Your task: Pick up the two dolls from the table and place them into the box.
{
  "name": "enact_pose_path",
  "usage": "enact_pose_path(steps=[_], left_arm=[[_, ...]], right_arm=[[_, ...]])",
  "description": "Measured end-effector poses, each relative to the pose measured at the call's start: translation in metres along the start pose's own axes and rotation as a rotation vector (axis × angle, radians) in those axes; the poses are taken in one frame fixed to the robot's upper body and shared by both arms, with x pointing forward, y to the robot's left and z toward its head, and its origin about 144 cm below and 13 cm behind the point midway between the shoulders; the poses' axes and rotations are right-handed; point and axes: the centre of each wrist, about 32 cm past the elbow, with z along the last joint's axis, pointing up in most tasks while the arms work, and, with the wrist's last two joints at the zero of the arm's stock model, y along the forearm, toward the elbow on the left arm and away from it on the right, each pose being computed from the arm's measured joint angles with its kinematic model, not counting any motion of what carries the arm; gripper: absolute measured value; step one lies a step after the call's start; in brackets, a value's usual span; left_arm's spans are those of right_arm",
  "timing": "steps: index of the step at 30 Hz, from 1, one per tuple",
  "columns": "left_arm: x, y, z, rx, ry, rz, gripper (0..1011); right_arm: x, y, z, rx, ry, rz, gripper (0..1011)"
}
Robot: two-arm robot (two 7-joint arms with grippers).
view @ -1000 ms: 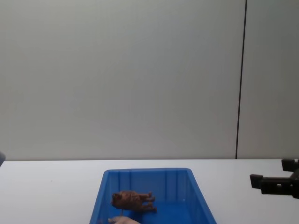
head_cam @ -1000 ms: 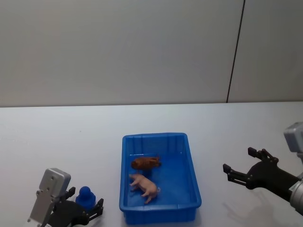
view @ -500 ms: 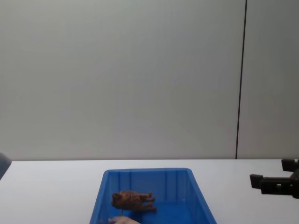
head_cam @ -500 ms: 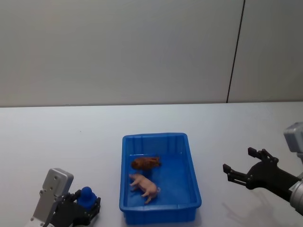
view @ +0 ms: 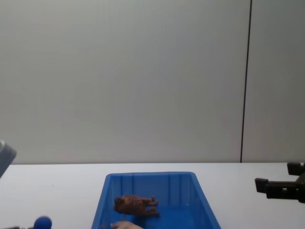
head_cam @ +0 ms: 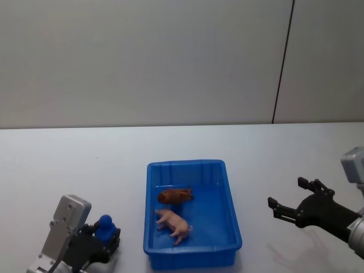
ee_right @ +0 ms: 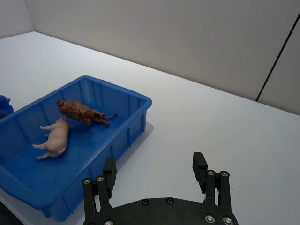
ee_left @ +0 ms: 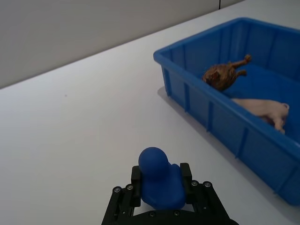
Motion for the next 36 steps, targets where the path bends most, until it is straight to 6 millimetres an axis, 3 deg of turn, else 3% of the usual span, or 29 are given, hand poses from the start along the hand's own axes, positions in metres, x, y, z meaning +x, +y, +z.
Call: enact_pose_path(steps=[18, 27, 29, 36], left_arm=[[-0.013, -0.007, 0.061, -0.197, -0.125, -0.082, 388], [-0.032, -0.019, 0.088, -0.287, -0.177, -0.185, 648], [-0.036, -0.021, 0.091, -0.298, -0.185, -0.205, 752], [-0.050, -0.029, 0.105, -0.344, -0.210, -0.282, 916]], right_arm=[[0.000, 0.000, 0.000, 0.000, 0.000, 0.000, 1001], [0.000, 0.000, 0.000, 0.000, 0.000, 0.000, 1001], [0.000, 0.000, 0.000, 0.000, 0.000, 0.000, 1001], [0.000, 0.000, 0.000, 0.000, 0.000, 0.000, 1001]])
